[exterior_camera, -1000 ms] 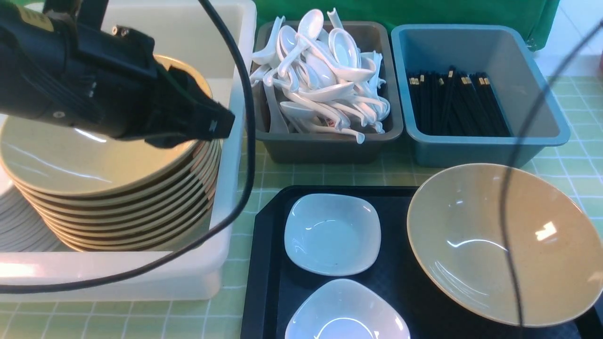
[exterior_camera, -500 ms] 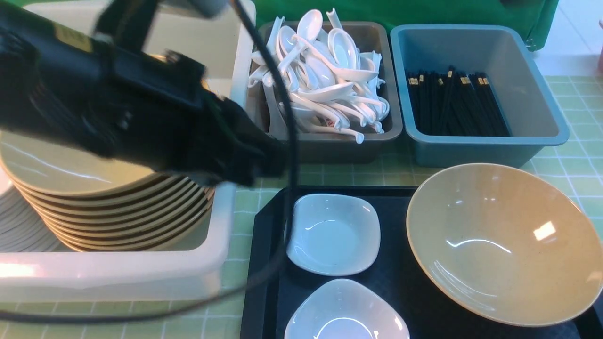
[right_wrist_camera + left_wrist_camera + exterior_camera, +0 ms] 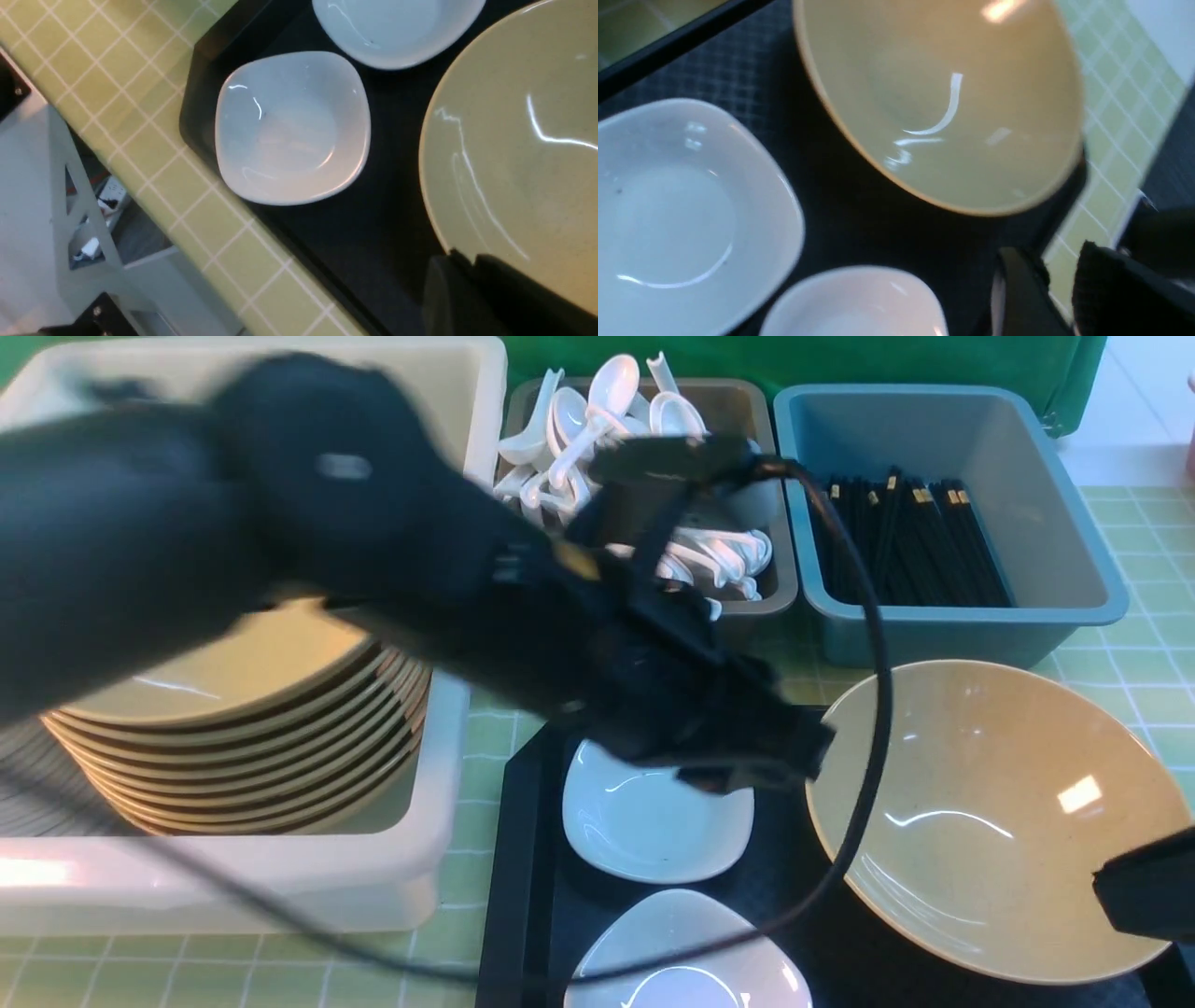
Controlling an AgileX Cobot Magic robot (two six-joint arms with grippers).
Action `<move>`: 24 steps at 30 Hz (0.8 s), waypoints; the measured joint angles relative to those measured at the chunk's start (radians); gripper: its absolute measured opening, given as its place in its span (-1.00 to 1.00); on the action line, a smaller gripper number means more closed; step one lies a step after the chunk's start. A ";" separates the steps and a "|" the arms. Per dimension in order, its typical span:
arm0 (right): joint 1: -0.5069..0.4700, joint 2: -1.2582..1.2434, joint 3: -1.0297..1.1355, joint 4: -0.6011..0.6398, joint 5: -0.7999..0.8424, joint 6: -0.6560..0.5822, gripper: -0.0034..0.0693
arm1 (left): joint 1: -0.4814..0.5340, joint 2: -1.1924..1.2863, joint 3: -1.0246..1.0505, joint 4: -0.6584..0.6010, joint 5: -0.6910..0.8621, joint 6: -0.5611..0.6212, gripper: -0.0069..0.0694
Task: On green table put chopsticks spoon bowls plates into blue grey white boxes.
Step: 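Grasp the large bowl on the tray by its rim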
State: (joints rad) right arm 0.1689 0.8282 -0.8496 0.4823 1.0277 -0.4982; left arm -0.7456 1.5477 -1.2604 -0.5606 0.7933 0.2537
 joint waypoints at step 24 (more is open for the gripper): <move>0.000 -0.041 0.006 0.014 -0.102 0.078 -0.83 | 0.012 0.692 -0.602 0.010 0.243 0.049 -0.55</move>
State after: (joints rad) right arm 0.1689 0.7872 -0.8441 0.4968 0.9253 -0.4198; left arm -0.7335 2.2397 -1.8620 -0.5503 1.0364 0.3024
